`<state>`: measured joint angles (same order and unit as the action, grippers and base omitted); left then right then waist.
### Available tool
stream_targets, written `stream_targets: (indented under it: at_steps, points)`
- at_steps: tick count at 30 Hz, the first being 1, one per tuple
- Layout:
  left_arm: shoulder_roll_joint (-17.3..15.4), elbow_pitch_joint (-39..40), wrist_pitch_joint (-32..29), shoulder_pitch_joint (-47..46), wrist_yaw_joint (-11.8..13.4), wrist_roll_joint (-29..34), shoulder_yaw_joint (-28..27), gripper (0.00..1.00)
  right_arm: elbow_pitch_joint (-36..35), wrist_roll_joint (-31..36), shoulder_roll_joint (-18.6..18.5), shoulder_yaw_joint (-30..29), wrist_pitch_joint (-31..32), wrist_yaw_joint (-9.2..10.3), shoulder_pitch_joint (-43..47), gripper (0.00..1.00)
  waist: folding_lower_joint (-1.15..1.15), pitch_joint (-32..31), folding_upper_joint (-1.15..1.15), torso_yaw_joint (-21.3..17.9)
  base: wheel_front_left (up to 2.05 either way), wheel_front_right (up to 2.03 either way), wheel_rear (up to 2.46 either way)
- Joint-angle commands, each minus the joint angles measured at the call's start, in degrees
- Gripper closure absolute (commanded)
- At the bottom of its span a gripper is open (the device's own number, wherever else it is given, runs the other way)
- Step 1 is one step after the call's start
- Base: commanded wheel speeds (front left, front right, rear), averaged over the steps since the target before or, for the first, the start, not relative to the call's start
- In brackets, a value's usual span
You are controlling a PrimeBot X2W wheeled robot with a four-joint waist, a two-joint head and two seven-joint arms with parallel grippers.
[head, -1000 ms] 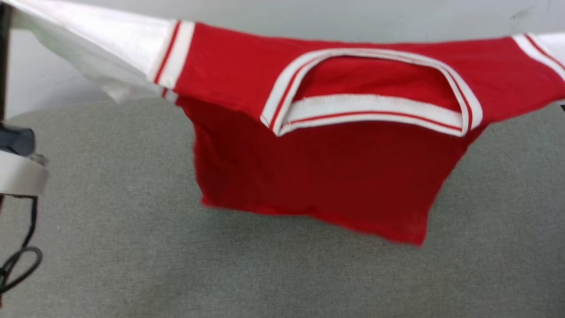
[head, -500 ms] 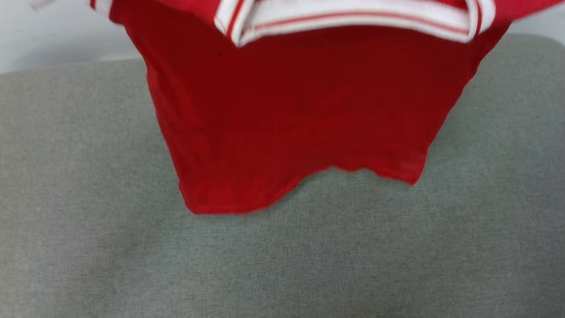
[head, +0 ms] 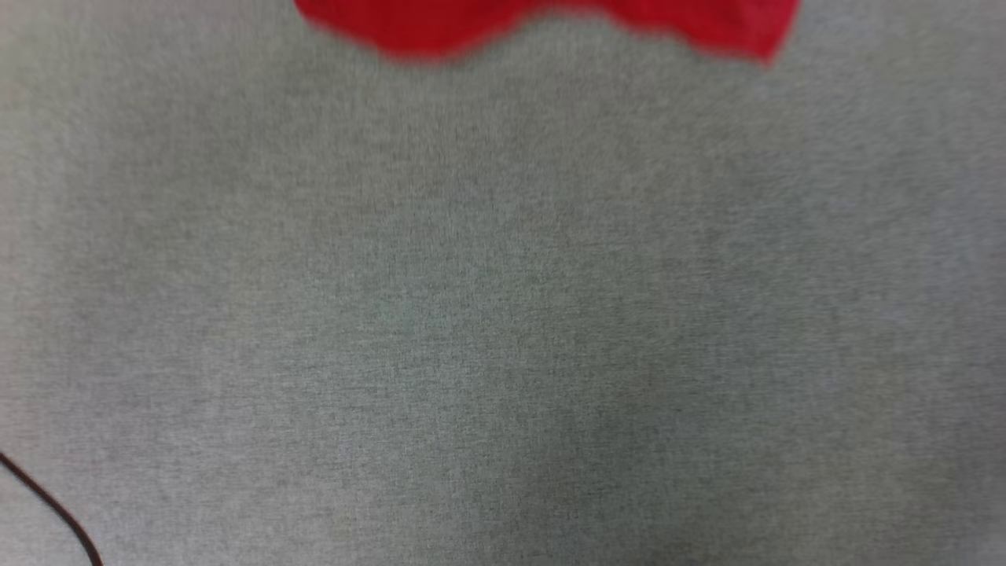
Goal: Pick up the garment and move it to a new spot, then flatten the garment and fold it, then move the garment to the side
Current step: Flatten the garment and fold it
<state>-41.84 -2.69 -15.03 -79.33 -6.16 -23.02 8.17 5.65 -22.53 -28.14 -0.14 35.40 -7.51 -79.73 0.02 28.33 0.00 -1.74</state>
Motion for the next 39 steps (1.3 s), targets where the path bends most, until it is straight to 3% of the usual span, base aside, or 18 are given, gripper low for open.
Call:
stream_targets:
  at_steps: [1, 10, 17, 24, 29, 39]
  points:
    - [0.49, -1.73, 0.85, -2.16, -0.2, 0.66, 0.58, 1.0, 1.34, 0.66, 0.3, 0.5, -1.1, 0.04, -1.93, 1.0, -0.02, 3.03, 0.0, 0.66, 0.0, 0.0, 0.0]
    - [5.26, -20.69, 9.32, -17.17, -0.72, 3.2, 5.03, 1.0, 15.53, 5.81, 2.51, 3.75, -11.75, 0.04, -14.33, 1.0, -0.02, 8.26, 0.0, 1.8, 0.0, 0.0, 0.0]
    - [8.16, -31.31, 14.51, -16.57, -1.07, 3.52, 9.18, 1.0, 24.87, 6.61, 4.57, 5.84, -17.71, 0.04, -12.64, 1.0, -0.02, 9.35, 0.0, 2.39, 0.0, 0.0, 0.0]
    - [11.54, -37.18, 19.72, -6.33, -1.15, 2.58, 14.1, 1.0, 31.25, 5.36, 5.99, 9.09, -20.44, 0.04, -3.51, 1.0, -0.02, 6.86, 0.0, 3.35, 0.0, 0.0, 0.0]
    - [13.36, -39.82, 23.1, 4.37, -1.19, 1.6, 16.51, 1.0, 33.61, 2.82, 5.01, 10.53, -19.99, 0.04, 6.31, 1.0, -0.02, 2.45, 0.0, 3.74, 0.0, 0.0, 0.0]
    - [11.56, -38.58, 23.65, 25.71, -0.83, 0.25, 20.05, 1.0, 32.93, -3.57, 2.01, 13.5, -15.33, 0.04, 25.58, 1.0, -0.02, -8.45, 0.0, 3.47, 0.0, 0.0, 0.0]
